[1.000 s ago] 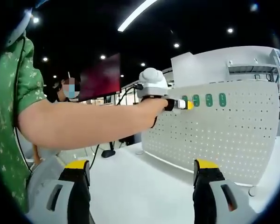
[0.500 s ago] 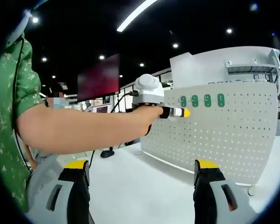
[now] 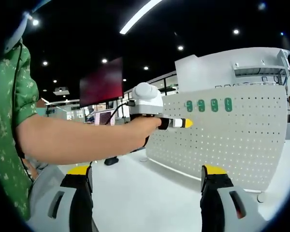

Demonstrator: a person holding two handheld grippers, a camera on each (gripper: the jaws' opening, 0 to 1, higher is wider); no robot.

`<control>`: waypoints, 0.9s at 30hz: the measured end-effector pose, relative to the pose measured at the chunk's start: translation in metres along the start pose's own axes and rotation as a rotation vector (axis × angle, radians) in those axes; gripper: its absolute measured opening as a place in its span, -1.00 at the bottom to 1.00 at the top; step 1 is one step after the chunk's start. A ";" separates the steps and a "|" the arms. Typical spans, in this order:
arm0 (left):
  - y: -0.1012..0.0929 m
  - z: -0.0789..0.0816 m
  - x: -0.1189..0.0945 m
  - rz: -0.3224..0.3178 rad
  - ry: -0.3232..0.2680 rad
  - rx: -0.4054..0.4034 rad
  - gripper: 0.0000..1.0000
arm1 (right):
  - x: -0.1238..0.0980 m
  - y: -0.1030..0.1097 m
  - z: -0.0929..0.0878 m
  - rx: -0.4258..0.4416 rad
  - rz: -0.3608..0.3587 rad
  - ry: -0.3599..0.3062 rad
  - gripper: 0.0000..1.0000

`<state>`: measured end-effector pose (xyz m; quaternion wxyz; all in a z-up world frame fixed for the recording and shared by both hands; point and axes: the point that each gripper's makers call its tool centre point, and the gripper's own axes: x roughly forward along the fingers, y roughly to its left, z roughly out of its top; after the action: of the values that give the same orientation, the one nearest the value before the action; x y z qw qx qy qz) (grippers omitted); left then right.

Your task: Insert the hook assembly into the mounting plate slot until the hook locks in place.

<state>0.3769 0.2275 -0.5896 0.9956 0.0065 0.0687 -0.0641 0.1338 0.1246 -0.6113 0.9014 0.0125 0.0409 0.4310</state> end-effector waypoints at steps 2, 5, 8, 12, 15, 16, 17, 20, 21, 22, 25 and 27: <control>-0.001 -0.001 -0.007 -0.005 0.000 0.004 -0.01 | 0.000 0.002 0.000 -0.003 0.001 0.000 0.91; -0.002 -0.003 -0.014 -0.011 -0.001 0.007 -0.01 | 0.000 0.005 0.002 -0.008 0.001 0.000 0.91; -0.001 -0.007 -0.021 -0.016 0.002 0.006 -0.02 | 0.000 0.008 0.004 -0.012 0.001 -0.004 0.90; -0.003 -0.013 -0.033 -0.026 0.008 0.014 -0.02 | -0.001 0.012 0.006 -0.017 0.000 -0.008 0.90; -0.002 -0.016 -0.039 -0.029 0.009 0.014 -0.03 | -0.003 0.014 0.007 -0.020 -0.002 -0.009 0.90; -0.003 -0.017 -0.042 -0.032 0.011 0.014 -0.03 | -0.003 0.014 0.007 -0.021 -0.003 -0.009 0.90; -0.003 -0.018 -0.044 -0.034 0.011 0.015 -0.03 | -0.004 0.015 0.008 -0.023 -0.004 -0.009 0.90; -0.005 -0.020 -0.050 -0.042 0.012 0.016 -0.03 | -0.006 0.016 0.009 -0.021 -0.007 -0.014 0.90; -0.005 -0.020 -0.052 -0.044 0.010 0.017 -0.03 | -0.006 0.017 0.010 -0.020 -0.008 -0.015 0.90; -0.006 -0.019 -0.055 -0.046 0.008 0.019 -0.04 | -0.006 0.018 0.011 -0.021 -0.009 -0.016 0.90; -0.007 -0.020 -0.063 -0.054 0.002 0.019 -0.04 | -0.007 0.021 0.012 -0.027 -0.010 -0.017 0.90; -0.006 -0.021 -0.068 -0.057 -0.001 0.018 -0.04 | -0.008 0.022 0.012 -0.028 -0.012 -0.017 0.90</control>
<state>0.3061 0.2311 -0.6011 0.9932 0.0137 0.0679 -0.0932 0.1133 0.1324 -0.5976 0.9043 0.0032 0.0271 0.4261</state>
